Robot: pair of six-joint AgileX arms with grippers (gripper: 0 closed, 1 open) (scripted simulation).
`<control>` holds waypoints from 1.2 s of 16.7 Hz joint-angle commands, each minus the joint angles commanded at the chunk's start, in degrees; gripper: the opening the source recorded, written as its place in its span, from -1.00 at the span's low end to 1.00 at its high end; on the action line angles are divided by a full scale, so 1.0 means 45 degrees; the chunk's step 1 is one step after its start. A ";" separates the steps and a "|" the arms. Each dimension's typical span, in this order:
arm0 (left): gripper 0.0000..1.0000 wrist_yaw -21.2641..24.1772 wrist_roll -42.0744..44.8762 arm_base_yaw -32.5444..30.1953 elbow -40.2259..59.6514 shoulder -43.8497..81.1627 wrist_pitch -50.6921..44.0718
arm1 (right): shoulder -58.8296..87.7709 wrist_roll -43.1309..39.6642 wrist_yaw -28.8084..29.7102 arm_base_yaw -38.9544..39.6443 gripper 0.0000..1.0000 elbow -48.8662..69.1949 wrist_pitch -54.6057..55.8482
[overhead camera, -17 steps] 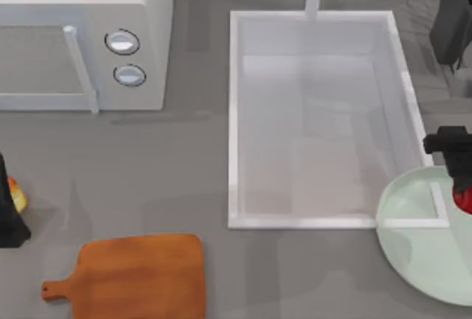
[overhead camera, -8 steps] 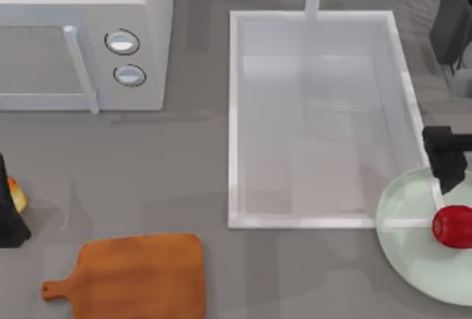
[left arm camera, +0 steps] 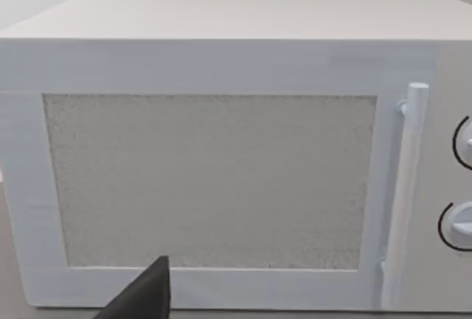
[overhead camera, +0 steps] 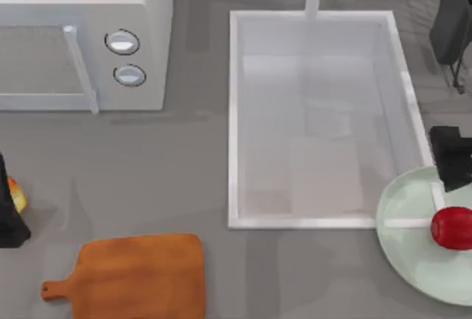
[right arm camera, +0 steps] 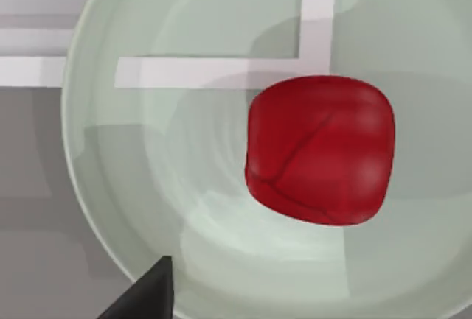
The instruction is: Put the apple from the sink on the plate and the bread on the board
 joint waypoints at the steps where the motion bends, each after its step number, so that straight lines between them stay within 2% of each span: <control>1: 1.00 0.0000 0.0000 0.0000 0.0000 0.0000 0.0000 | -0.0641 -0.0099 0.0000 -0.0095 1.00 -0.0508 0.0493; 5: 1.00 0.0000 0.0000 0.0000 0.0000 0.0000 0.0000 | -0.4403 -0.0638 0.0000 -0.0614 1.00 -0.3241 0.3182; 14: 1.00 0.0000 0.0000 0.0000 0.0000 0.0000 0.0000 | -1.5434 -0.2204 0.0000 -0.2121 1.00 -1.1154 1.0923; 20: 1.00 0.0000 0.0000 0.0000 0.0000 0.0000 0.0000 | -1.8926 -0.2854 0.0000 -0.2747 1.00 -1.4323 1.4060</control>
